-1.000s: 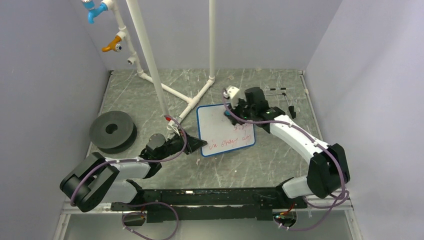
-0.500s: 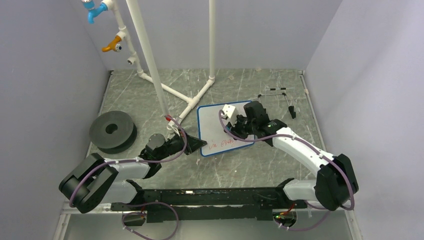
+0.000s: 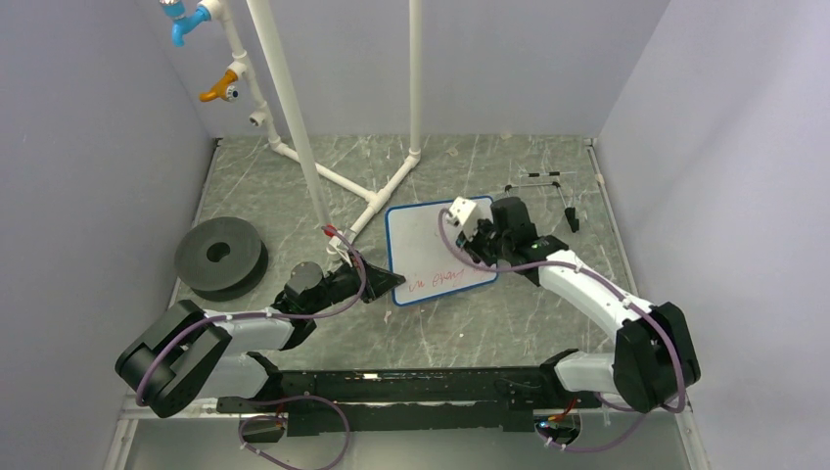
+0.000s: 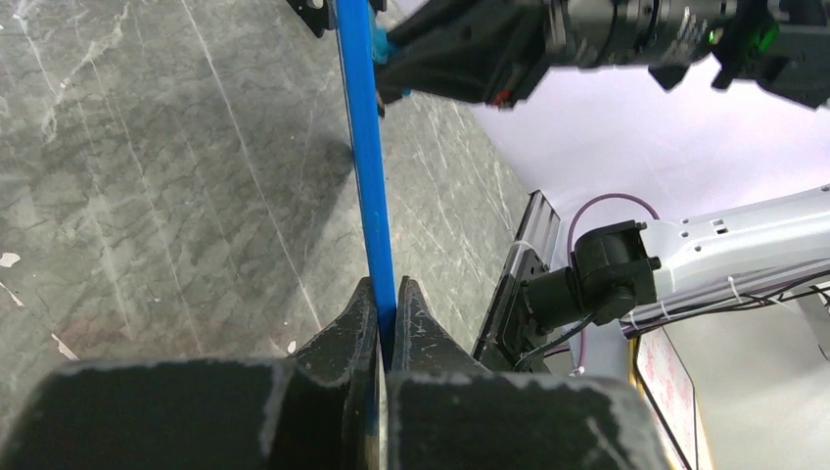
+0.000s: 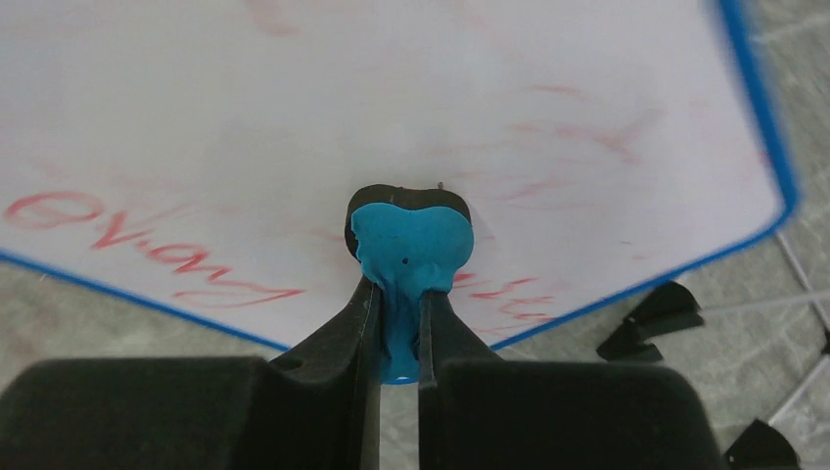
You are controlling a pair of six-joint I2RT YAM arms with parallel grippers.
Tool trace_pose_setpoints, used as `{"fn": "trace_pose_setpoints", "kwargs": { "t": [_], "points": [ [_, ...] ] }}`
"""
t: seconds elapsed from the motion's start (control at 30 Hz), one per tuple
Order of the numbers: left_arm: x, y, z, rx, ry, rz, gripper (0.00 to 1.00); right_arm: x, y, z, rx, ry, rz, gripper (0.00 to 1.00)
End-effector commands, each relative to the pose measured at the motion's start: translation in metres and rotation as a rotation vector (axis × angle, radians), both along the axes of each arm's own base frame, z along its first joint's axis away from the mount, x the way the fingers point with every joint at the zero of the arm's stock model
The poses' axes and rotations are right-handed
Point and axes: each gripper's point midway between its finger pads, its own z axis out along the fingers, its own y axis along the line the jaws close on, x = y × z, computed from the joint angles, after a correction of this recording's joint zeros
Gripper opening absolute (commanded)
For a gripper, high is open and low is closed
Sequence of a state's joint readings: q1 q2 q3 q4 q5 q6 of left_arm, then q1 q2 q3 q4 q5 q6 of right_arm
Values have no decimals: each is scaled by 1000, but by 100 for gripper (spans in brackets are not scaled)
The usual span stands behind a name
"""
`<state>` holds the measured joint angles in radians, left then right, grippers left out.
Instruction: Erase the whiteboard
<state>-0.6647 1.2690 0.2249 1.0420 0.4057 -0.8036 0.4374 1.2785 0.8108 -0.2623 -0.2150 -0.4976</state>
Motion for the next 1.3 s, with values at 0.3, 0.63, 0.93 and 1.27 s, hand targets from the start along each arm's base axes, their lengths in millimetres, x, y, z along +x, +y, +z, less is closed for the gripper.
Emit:
{"fn": "trace_pose_setpoints", "kwargs": {
  "t": [0.3,0.63,0.93,1.27],
  "points": [
    [-13,-11,70,-160,-247,-97,0,-9,17,3,-89,-89,92,0],
    [-13,-11,69,-154,-249,-97,0,15,-6,7,-68,-51,-4,0],
    [-13,-13,69,-163,-245,-107,0,-67,23,-27,-165,41,402,0],
    [-15,-12,68,-159,-242,-109,0,7,-2,14,-134,-95,95,0]
  ]
}}
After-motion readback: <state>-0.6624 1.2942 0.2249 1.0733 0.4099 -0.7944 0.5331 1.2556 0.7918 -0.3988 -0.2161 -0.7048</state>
